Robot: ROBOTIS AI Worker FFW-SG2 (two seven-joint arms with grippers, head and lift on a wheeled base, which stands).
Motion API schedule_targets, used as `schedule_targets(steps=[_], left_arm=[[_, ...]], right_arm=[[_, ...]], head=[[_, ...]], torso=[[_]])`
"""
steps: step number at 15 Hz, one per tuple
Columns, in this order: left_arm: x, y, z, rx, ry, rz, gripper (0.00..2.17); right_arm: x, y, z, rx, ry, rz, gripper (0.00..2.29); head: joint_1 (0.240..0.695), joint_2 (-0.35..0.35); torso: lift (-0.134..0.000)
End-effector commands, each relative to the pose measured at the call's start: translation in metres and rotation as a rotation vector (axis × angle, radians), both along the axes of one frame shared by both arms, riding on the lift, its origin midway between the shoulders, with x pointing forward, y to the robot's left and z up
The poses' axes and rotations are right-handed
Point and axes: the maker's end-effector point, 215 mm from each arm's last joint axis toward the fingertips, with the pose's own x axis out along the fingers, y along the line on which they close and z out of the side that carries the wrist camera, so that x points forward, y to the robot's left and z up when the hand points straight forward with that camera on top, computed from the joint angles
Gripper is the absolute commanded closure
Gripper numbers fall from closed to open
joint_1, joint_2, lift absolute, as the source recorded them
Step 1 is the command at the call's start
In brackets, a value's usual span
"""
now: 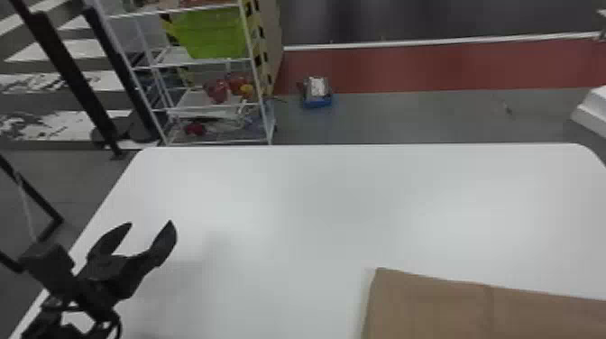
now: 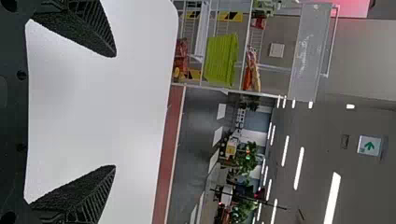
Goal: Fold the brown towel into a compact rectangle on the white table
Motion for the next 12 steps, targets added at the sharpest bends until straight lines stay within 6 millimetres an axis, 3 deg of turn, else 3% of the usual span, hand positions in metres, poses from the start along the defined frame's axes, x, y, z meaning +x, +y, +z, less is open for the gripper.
schedule_targets(steps=[1,3,12], left_arm=[[0.002,-0.005,-0.006,-0.013,0.006,-0.005,0.02],[0.002,-0.007,-0.005,-0.011,0.005,-0.011,0.02],[-0.001,-0.006,-0.008,-0.011,0.011,-0.011,0.02]], right_arm=[[-0.019,-0.006,-0.045,-0.020,0.097,0.014,1.53],[-0.025,-0.013,-0.076,-0.044,0.170,0.010,1.53],[-0.031,-0.013,-0.087,-0.094,0.197,0.024,1.53]], head=[[0.695,0.122],[0.695,0.109],[0.695,0.099]], torso=[[-0.123],[-0.123],[-0.123]])
